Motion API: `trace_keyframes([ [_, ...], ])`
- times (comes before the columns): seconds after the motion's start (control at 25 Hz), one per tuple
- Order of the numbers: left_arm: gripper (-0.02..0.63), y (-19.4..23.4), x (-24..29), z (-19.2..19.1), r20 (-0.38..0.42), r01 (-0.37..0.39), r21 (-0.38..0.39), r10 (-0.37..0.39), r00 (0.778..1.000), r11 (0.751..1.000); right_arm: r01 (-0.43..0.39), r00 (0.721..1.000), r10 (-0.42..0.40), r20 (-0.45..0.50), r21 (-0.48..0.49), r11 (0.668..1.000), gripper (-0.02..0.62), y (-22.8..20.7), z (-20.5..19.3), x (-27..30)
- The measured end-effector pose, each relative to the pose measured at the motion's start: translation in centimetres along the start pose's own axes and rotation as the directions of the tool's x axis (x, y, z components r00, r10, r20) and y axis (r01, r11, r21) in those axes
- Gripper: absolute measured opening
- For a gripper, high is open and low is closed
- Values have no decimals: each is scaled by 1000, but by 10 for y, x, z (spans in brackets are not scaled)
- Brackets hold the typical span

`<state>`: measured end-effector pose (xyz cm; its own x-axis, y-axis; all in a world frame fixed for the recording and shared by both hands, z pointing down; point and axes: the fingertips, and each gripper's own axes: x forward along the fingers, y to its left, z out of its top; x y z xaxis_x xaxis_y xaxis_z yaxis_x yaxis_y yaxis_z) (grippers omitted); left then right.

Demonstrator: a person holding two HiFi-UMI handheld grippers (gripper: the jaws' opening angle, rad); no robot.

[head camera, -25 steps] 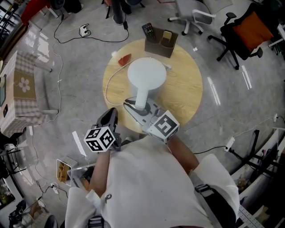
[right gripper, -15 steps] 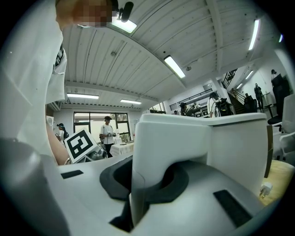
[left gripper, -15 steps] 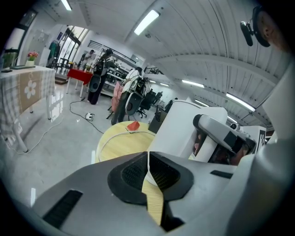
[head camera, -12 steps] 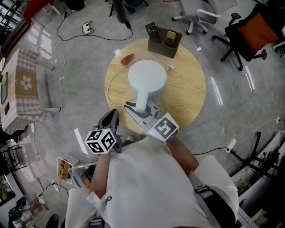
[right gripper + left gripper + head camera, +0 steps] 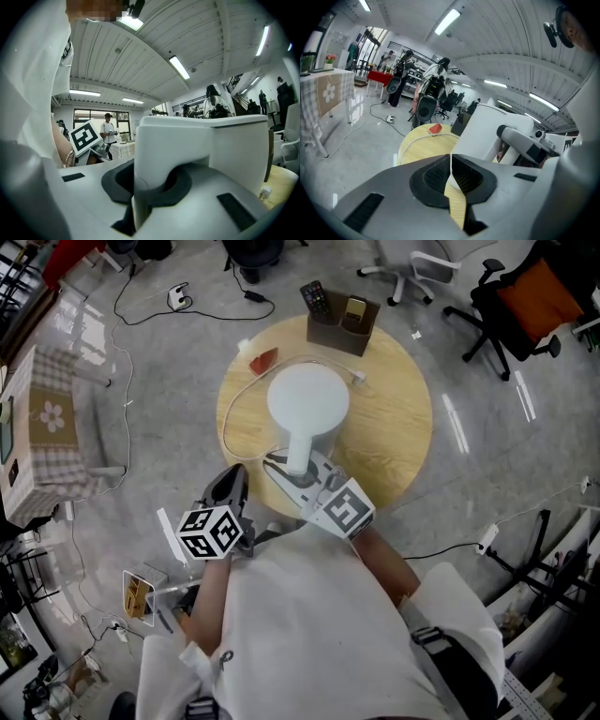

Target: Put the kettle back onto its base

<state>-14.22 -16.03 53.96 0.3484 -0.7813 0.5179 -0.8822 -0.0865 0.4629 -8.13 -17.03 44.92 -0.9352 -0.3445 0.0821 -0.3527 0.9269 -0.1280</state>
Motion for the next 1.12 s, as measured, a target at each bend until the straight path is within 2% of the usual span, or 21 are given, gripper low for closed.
trace_keyframes([
  [0.2,35,-1,3,3,-10,5,14,-5,1000,1000,24,999,-23,28,-12,1000,49,-5,4,-2],
  [0.76,35,-7,15,-4,-53,42,30,-41,998,999,70,997,-69,23,-45,997,44,14,-5,-2],
  [0.88,35,-5,13,-5,-51,41,34,-39,998,999,93,995,-92,41,-22,995,44,15,-5,-5],
  [1.12,35,-1,7,-7,-42,30,25,-29,999,999,96,995,-95,29,-45,994,46,20,-11,-7],
])
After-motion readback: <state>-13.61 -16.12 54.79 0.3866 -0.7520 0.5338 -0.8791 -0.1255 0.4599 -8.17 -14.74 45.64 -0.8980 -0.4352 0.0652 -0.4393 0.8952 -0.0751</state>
